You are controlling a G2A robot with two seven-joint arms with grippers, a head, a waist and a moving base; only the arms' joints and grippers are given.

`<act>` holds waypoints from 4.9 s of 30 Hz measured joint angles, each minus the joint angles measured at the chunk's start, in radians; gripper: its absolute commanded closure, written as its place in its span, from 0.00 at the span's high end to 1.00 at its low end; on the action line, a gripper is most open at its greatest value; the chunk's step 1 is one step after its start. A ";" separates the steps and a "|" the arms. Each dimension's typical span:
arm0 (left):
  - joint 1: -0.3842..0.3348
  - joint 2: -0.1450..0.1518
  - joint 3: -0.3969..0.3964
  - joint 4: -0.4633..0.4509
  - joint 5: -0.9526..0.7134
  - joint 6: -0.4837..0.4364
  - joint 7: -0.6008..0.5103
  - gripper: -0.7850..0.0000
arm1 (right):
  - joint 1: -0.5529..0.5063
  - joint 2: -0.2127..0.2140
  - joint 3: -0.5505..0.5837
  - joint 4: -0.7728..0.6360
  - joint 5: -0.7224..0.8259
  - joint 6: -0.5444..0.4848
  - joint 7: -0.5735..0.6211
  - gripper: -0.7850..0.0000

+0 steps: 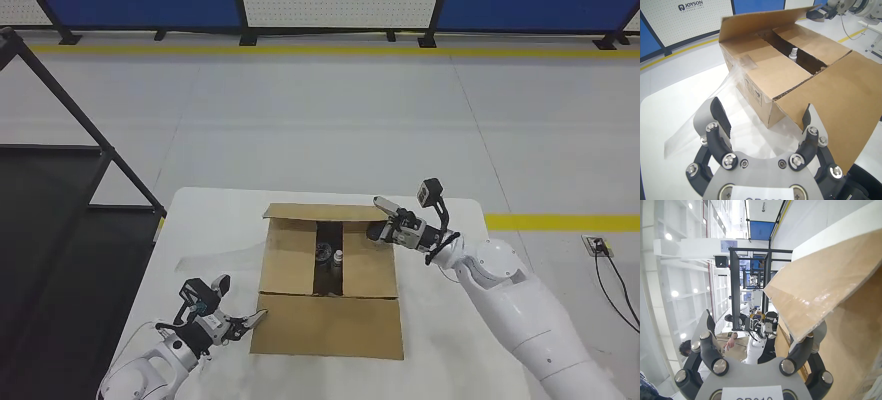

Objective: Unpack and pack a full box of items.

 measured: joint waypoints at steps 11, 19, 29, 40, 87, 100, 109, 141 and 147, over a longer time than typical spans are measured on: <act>0.008 0.000 0.014 0.000 -0.018 0.012 0.005 1.00 | 0.131 -0.062 -0.055 0.069 -0.074 0.024 -0.214 1.00; 0.007 0.000 0.017 -0.003 -0.024 0.015 -0.002 1.00 | 0.129 -0.061 -0.054 0.068 -0.073 0.023 -0.211 1.00; 0.021 0.001 0.021 -0.015 -0.004 0.010 0.001 1.00 | 0.182 -0.100 -0.051 0.152 0.031 0.095 -0.201 1.00; 0.056 0.003 0.022 -0.025 0.016 0.032 0.031 1.00 | 0.338 -0.217 -0.150 0.456 0.040 0.147 -0.279 1.00; 0.047 -0.010 -0.069 -0.017 -0.280 0.180 0.130 1.00 | 0.464 -0.401 -0.197 0.806 -0.184 0.088 -0.132 1.00; -0.002 -0.002 -0.039 0.095 -0.020 0.193 0.091 1.00 | 0.421 -0.323 -0.046 0.766 -0.010 -0.164 0.200 1.00; -0.022 -0.003 0.013 0.115 0.059 0.148 0.109 1.00 | 0.386 -0.288 0.025 0.716 0.078 -0.108 0.327 1.00; -0.026 -0.021 0.050 0.109 0.005 0.278 0.127 1.00 | 0.269 -0.248 -0.033 0.373 -0.267 0.001 0.409 1.00; -0.030 -0.022 -0.001 0.110 -0.075 0.303 0.136 1.00 | 0.250 -0.249 -0.037 0.344 -0.270 0.005 0.394 1.00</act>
